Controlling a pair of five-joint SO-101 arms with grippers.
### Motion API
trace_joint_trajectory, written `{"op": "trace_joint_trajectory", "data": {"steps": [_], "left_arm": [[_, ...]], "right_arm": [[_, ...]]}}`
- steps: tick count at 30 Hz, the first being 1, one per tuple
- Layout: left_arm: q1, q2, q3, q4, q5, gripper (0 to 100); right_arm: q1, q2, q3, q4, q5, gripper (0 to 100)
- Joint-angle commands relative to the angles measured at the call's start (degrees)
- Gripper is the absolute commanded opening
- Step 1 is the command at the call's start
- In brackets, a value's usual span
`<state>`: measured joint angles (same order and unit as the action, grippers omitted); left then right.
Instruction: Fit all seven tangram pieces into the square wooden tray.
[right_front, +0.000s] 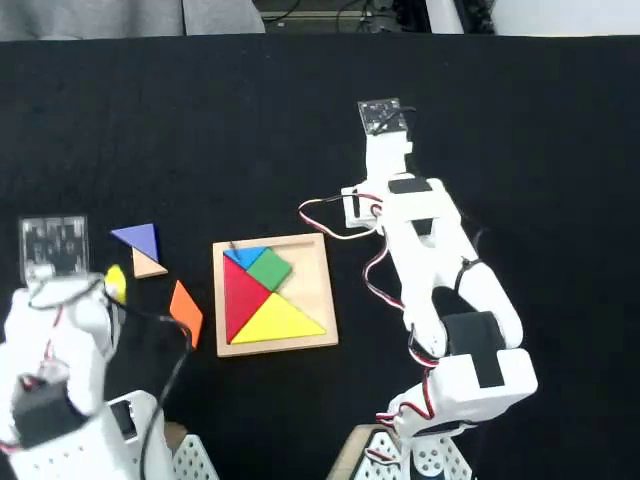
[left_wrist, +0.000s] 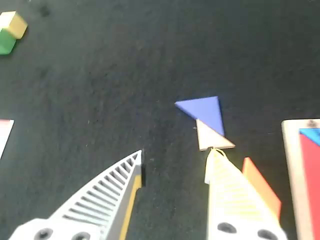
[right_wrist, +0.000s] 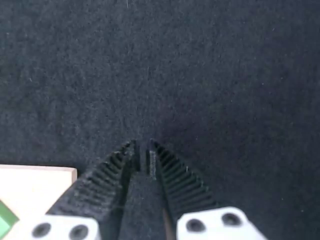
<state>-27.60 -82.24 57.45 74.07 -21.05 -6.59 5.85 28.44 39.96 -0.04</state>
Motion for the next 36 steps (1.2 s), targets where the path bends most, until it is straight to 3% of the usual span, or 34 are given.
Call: {"op": "trace_joint_trajectory", "data": {"steps": [1, 5, 9, 22, 29, 36], "left_arm": [[2.9, 25.2, -19.6, -0.1, 0.0, 21], [5.4, 45.9, -31.5, 4.2, 1.7, 21], [6.3, 58.3, -39.2, 7.2, 10.5, 21], [6.0, 74.1, -38.1, -7.1, 57.6, 21], [8.0, 83.3, -35.6, -14.4, 59.0, 22], [12.1, 87.1, -36.4, -19.0, 58.8, 32]], "right_arm": [[0.6, -0.4, -0.1, -1.0, -0.4, 3.5], [0.6, -0.4, -0.1, -1.1, -0.2, 3.5], [0.5, -0.3, 0.8, -3.7, -0.1, 3.5], [0.4, -0.3, 2.0, -6.0, -0.1, 3.8], [-0.4, -0.3, 1.9, -6.2, 0.1, 3.8], [-1.1, -0.3, 2.1, -6.2, 3.3, 3.8]]}}
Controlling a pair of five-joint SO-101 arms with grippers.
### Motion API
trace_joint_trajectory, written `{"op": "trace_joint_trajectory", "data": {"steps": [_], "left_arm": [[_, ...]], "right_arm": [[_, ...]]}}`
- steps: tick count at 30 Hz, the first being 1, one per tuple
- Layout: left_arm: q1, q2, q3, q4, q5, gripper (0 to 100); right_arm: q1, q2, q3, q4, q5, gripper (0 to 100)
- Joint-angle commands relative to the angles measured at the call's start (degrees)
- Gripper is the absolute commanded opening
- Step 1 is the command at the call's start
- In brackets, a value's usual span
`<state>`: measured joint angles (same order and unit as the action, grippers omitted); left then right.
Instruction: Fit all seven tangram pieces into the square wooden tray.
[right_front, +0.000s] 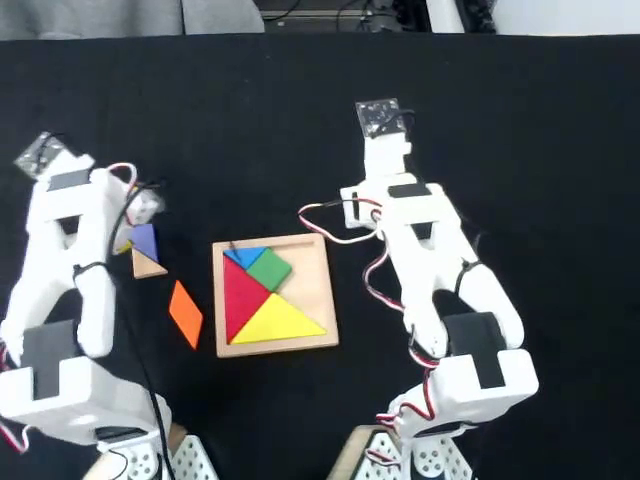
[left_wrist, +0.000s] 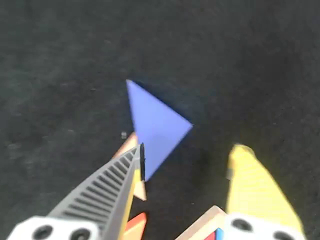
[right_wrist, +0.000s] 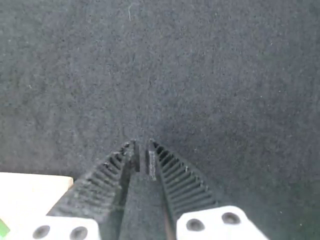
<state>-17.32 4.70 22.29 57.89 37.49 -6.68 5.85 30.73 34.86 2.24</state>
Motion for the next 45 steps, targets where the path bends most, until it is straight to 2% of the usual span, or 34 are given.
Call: {"op": "trace_joint_trajectory", "data": {"steps": [1, 7, 17, 26, 33, 40, 45], "left_arm": [[1.6, 0.4, -1.3, -4.0, 0.3, 31], [-1.3, 2.0, -1.3, -5.6, -5.3, 29], [-2.3, 4.0, -0.7, 0.0, -5.3, 30], [-2.5, 4.6, 0.0, -3.7, -5.2, 30], [-2.9, 10.6, -3.7, -3.4, -4.8, 30], [-3.9, 11.1, -4.2, -3.6, -4.7, 30], [-3.7, 11.7, -5.8, -3.5, -0.7, 30]], "right_arm": [[-1.1, -0.3, -0.2, -1.1, 1.1, 3.8], [-1.1, -0.3, -0.2, -1.0, 1.3, 3.8], [-1.1, -0.3, -0.2, -1.0, 1.4, 3.8], [-1.1, -0.3, -0.2, -0.8, 1.4, 3.8], [-1.8, 0.8, -0.6, -0.9, 1.5, 3.8], [-2.3, 2.1, -1.5, -0.7, 2.5, 3.7], [-2.3, 2.1, -1.5, -0.7, 2.5, 3.6]]}}
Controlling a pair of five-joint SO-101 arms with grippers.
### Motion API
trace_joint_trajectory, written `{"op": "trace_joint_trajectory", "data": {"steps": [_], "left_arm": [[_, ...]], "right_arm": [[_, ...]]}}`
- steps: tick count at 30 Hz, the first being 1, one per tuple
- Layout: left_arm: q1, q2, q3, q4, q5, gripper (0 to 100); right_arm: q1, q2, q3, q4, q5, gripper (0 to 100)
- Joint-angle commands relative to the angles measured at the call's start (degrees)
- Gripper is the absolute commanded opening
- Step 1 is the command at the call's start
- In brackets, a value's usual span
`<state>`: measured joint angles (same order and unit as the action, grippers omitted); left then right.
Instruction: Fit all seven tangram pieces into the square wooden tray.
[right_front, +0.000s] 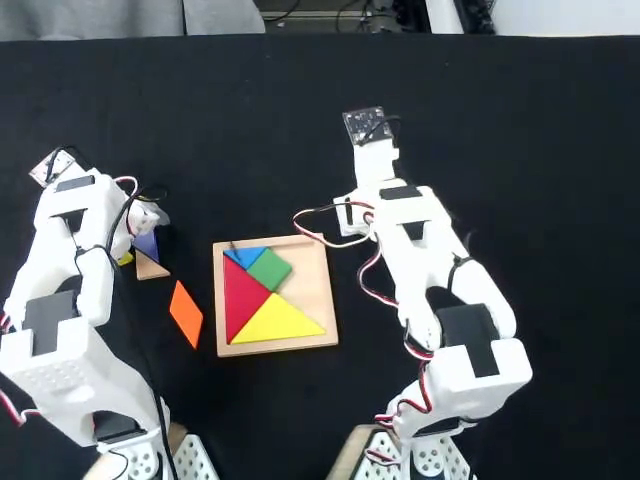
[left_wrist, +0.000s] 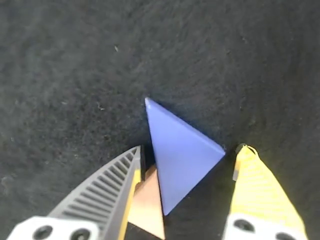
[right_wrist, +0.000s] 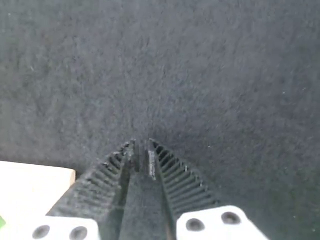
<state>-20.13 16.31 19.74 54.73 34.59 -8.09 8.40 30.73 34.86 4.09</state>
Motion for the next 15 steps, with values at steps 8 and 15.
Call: {"op": "trace_joint_trajectory", "data": {"steps": [8, 15], "left_arm": [[-2.0, 0.1, -3.3, -0.4, 5.3, 29], [-1.9, 0.1, -2.9, -0.4, 4.9, 21]], "right_arm": [[-0.9, -0.5, -1.5, -0.7, 0.6, 3.6], [-0.9, -0.5, -1.5, -0.7, 0.6, 3.6]]}}
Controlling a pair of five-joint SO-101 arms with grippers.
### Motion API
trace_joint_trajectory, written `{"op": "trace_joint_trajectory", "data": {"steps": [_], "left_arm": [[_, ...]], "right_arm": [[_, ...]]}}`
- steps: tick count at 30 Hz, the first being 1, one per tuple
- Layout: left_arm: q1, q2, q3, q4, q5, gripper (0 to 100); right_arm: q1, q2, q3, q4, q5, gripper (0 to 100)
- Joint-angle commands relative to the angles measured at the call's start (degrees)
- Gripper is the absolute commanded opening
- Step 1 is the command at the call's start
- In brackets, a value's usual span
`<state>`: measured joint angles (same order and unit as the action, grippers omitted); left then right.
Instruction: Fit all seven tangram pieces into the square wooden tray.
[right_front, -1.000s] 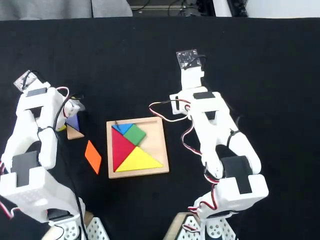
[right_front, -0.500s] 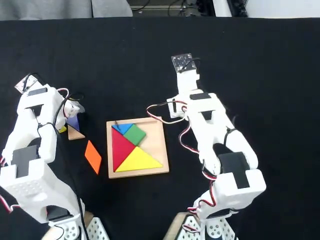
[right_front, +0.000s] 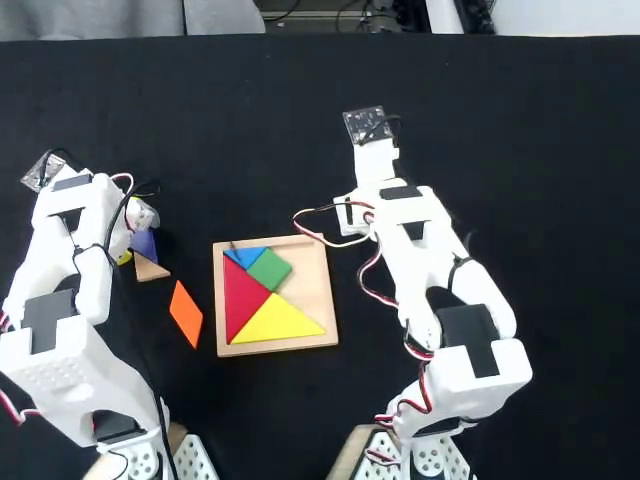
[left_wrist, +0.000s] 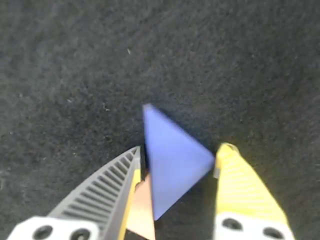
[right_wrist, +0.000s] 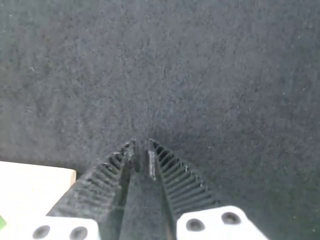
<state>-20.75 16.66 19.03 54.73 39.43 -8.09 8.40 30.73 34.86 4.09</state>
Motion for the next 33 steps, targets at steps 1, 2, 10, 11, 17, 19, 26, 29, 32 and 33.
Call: {"op": "trace_joint_trajectory", "data": {"steps": [1, 2, 10, 11, 17, 19, 26, 29, 32, 33], "left_arm": [[-1.3, -0.3, -2.2, -0.4, 0.1, 21], [-1.3, -0.3, -2.3, -0.4, 0.1, 22], [0.7, -1.7, -4.7, 1.2, 0.1, 21], [1.5, -2.9, -6.5, 3.7, 0.2, 21], [7.8, -10.1, -15.9, 15.2, 0.4, 21], [9.5, -12.7, -17.4, 17.9, 0.5, 21], [23.8, -19.9, -17.5, 28.1, 0.5, 21], [32.0, -20.4, -17.5, 28.9, 0.5, 21], [38.5, -20.3, -16.7, 24.2, 0.5, 21], [40.1, -20.3, -15.3, 21.0, 0.5, 21]], "right_arm": [[-0.9, -0.5, -1.5, -0.7, 0.6, 3.6], [-0.9, -0.5, -1.5, -0.7, 0.6, 3.6], [-0.9, -0.5, -1.5, -0.7, 0.6, 3.6], [-0.9, -0.5, -1.5, -0.7, 0.6, 3.6], [-0.8, -0.5, -1.5, -0.7, 0.6, 3.6], [-0.6, -0.6, -1.5, -0.7, 0.6, 3.6], [0.7, -1.0, -1.5, -0.6, 0.2, 3.6], [3.8, -2.4, -1.9, -0.6, -1.1, 3.6], [7.4, -4.8, -0.8, -0.6, -5.8, 3.6], [8.5, -5.5, -0.4, -0.9, -6.8, 3.6]]}}
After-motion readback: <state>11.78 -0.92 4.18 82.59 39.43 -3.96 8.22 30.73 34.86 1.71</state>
